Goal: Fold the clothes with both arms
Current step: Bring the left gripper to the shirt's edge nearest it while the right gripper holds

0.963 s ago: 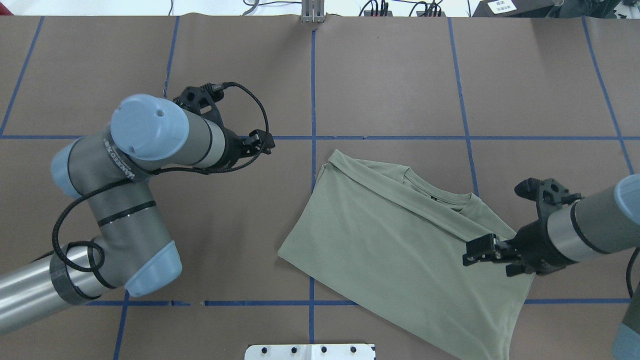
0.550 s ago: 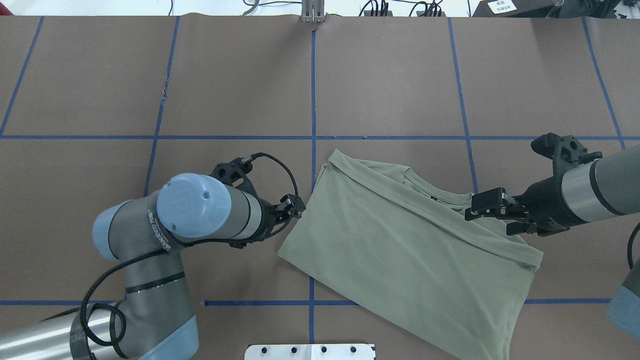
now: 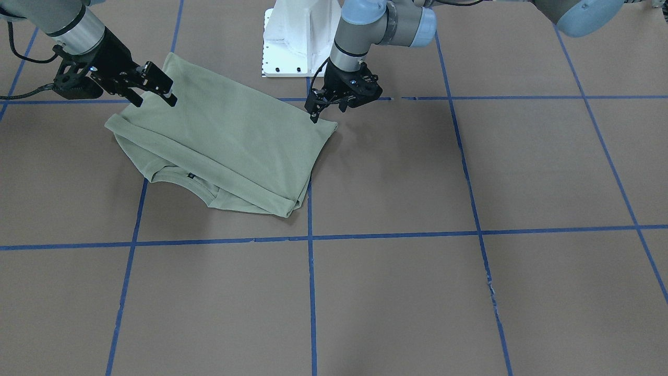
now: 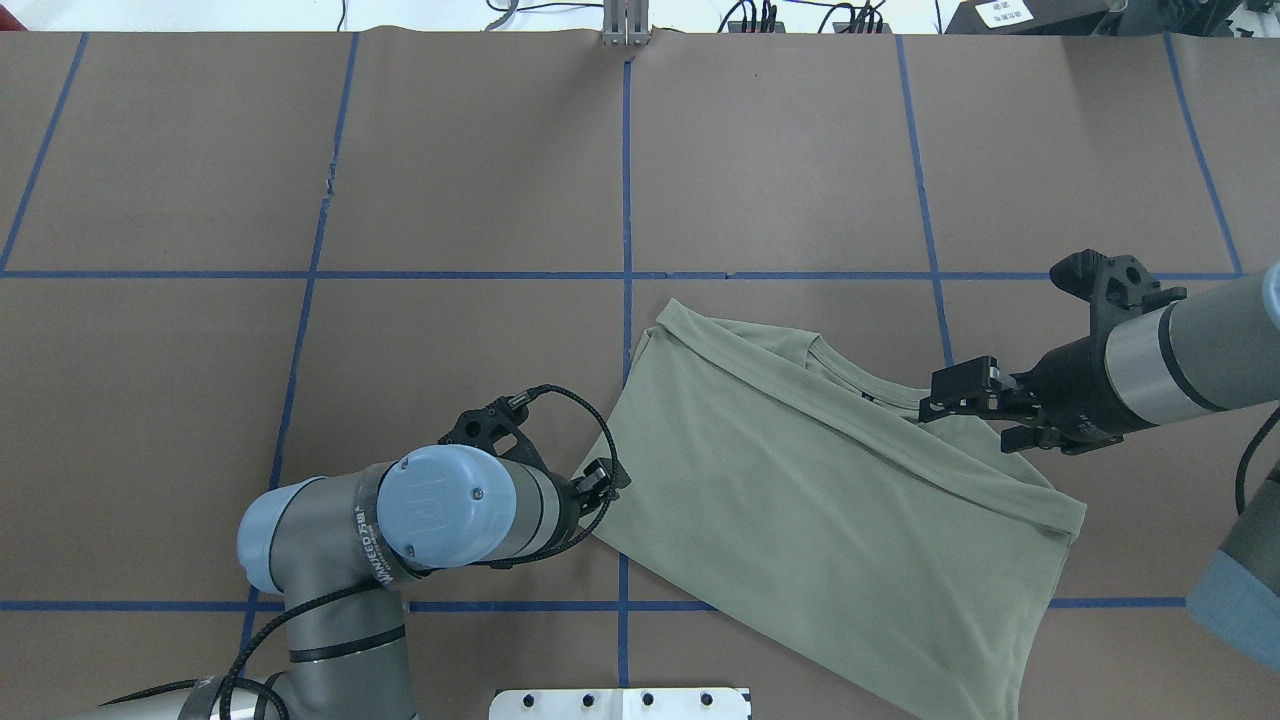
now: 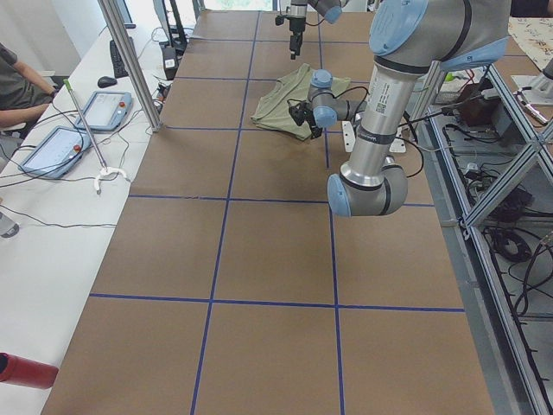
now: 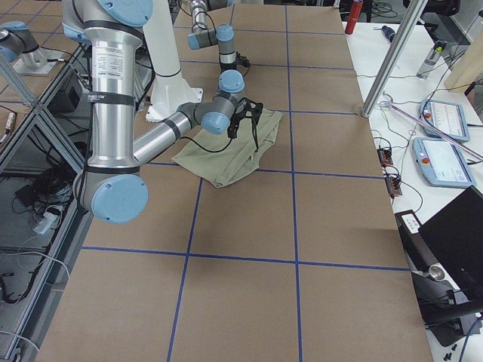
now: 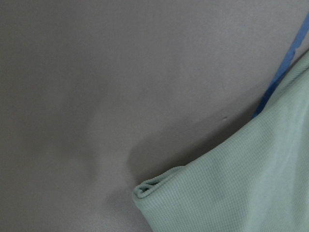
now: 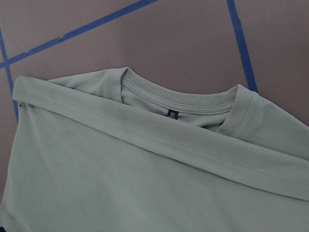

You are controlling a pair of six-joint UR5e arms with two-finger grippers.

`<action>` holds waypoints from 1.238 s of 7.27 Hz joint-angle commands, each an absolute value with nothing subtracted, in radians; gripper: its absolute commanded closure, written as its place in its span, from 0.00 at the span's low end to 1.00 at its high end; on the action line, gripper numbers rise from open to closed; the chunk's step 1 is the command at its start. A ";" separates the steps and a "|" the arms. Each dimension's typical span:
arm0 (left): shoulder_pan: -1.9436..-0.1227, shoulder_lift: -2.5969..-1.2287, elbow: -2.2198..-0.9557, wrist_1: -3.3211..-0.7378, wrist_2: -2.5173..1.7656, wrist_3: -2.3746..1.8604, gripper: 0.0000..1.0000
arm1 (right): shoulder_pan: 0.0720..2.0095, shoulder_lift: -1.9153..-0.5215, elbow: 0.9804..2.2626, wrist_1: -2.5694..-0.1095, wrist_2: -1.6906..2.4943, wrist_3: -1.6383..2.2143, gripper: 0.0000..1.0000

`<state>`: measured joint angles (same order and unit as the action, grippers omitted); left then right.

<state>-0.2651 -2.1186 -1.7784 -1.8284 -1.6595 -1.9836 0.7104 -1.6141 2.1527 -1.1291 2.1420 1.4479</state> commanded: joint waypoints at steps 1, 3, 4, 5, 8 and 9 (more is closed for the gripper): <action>-0.264 -2.129 -1.750 -1.836 -1.641 -1.985 0.06 | 0.710 -1.611 2.148 -1.131 2.146 1.448 0.00; -0.264 -2.134 -1.744 -1.839 -1.641 -1.980 0.08 | 0.710 -1.611 2.146 -1.134 2.146 1.448 0.00; -0.264 -2.135 -1.743 -1.839 -1.640 -1.979 0.10 | 0.712 -1.611 2.146 -1.134 2.148 1.448 0.00; -0.265 -2.135 -1.740 -1.839 -1.640 -1.976 0.12 | 0.713 -1.611 2.146 -1.134 2.149 1.448 0.00; -0.264 -2.135 -1.730 -1.842 -1.612 -1.973 0.33 | 0.716 -1.611 2.148 -1.135 2.152 1.448 0.00; -0.264 -2.138 -1.721 -1.845 -1.606 -1.971 0.49 | 0.719 -1.611 2.148 -1.135 2.154 1.448 0.00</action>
